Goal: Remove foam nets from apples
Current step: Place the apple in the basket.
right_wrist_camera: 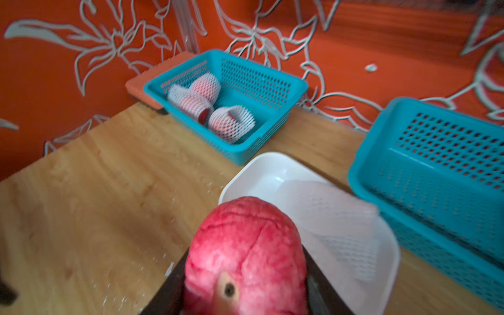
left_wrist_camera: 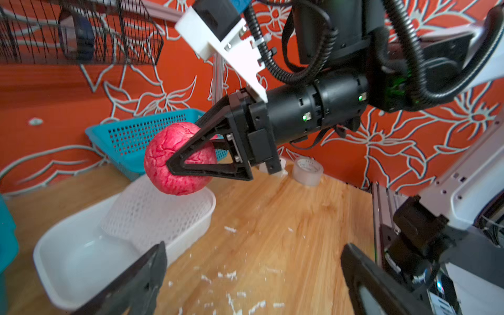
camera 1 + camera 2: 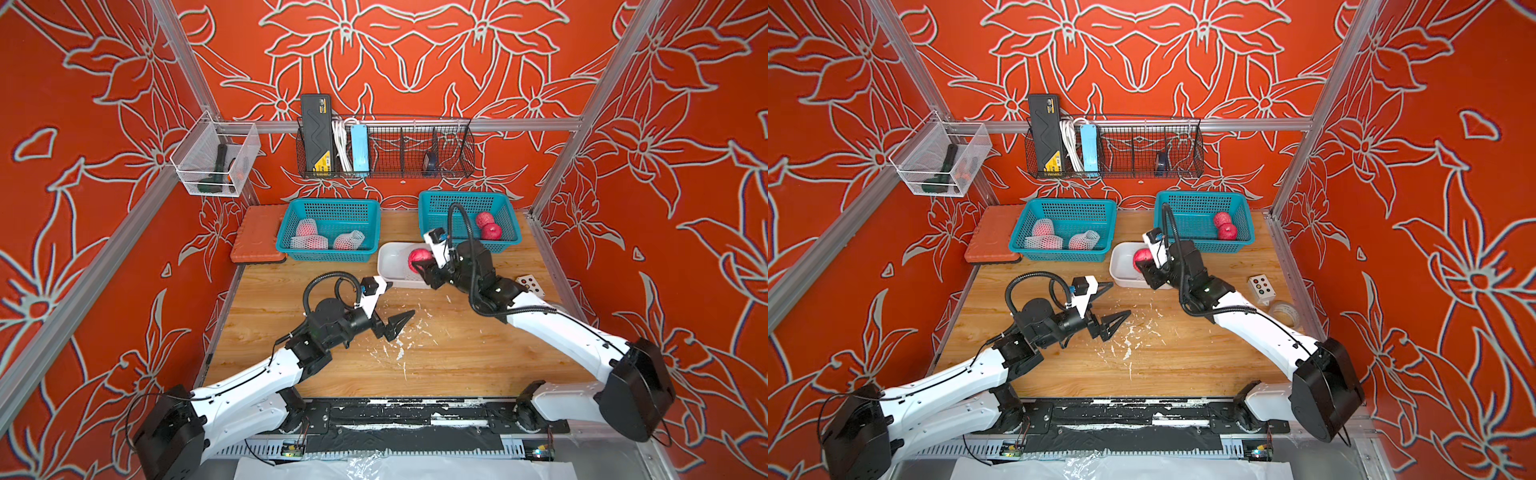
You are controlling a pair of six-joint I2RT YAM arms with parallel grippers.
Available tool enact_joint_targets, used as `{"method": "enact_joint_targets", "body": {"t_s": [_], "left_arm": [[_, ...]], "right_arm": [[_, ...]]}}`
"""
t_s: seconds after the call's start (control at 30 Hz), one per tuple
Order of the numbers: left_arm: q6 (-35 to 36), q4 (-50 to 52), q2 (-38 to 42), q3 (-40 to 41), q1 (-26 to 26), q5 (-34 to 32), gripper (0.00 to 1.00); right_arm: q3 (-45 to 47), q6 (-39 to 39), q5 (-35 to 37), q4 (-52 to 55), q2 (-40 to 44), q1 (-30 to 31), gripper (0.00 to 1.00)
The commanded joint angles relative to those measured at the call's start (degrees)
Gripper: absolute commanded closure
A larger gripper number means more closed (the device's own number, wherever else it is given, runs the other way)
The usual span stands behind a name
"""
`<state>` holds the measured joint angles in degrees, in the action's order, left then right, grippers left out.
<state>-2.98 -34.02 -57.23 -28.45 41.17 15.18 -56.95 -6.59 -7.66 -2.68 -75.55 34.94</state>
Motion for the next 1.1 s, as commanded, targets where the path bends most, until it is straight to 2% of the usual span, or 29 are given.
{"method": "enact_joint_targets", "body": {"t_s": [0.0, 0.13, 0.3, 0.57, 0.9, 1.07], "left_arm": [[0.93, 1.75, -7.36, -7.57, -1.88, 1.15, 0.03], [0.44, 7.62, -16.22, -16.99, -2.10, 0.59, 0.03], [-0.03, 8.63, -23.92, -22.63, -2.22, 1.21, 0.03], [-0.26, 11.86, -32.65, -28.31, -2.40, -1.32, 0.03], [-1.09, 9.74, -30.91, -24.82, -4.23, -3.34, 0.03], [0.70, 9.37, -26.67, -21.89, -4.69, -6.15, 0.05]], "right_arm": [[-4.75, -0.79, 2.60, 2.79, -1.91, -5.42, 0.63], [-9.10, 1.82, 7.68, 4.00, -5.40, -11.80, 0.62], [-15.27, 0.13, 5.14, 3.40, -14.23, -22.16, 0.62], [-36.07, -0.63, 1.09, 9.48, -36.29, -30.97, 0.61], [-62.11, -1.35, -2.52, 19.85, -59.47, -32.38, 0.59], [-65.64, -2.39, -3.50, 19.59, -63.27, -32.39, 0.54]]}}
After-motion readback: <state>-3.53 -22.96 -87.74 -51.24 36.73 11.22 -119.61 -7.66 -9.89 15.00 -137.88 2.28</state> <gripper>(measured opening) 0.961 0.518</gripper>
